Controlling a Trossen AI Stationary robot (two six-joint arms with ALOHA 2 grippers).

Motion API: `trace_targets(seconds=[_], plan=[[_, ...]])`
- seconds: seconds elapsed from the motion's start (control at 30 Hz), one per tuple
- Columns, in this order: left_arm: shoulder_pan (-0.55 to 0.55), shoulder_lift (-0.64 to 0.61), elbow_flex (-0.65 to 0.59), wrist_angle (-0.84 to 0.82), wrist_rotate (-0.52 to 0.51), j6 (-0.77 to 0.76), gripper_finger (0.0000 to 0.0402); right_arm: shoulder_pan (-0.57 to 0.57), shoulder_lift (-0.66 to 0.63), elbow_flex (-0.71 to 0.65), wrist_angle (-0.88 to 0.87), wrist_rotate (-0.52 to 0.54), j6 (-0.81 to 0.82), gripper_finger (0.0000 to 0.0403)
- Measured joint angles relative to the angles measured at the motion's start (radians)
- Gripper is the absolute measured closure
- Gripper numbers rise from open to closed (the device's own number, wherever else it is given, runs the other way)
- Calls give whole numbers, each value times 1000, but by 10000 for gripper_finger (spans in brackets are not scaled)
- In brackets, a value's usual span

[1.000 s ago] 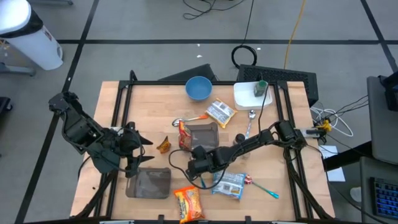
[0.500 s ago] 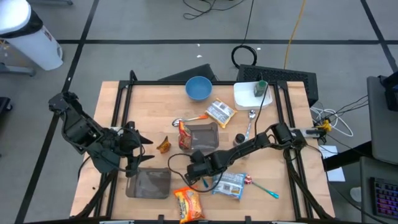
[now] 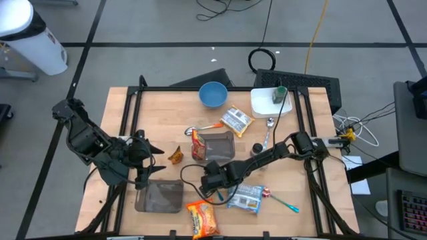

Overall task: Pick & Place Food Item
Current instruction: Put the left blue spoon into the bottom black bin

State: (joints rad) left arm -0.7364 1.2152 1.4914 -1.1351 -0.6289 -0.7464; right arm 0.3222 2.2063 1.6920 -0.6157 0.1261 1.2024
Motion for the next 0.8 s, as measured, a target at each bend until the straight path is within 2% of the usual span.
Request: trace_targets(seconds=[0.3, 0.8], plan=[[0, 0, 0, -2, 1, 0, 151, -7, 0, -1, -20, -2, -18, 391], [0, 0, 0, -3, 2, 1, 151, -8, -3, -2, 17, 0, -27, 401]])
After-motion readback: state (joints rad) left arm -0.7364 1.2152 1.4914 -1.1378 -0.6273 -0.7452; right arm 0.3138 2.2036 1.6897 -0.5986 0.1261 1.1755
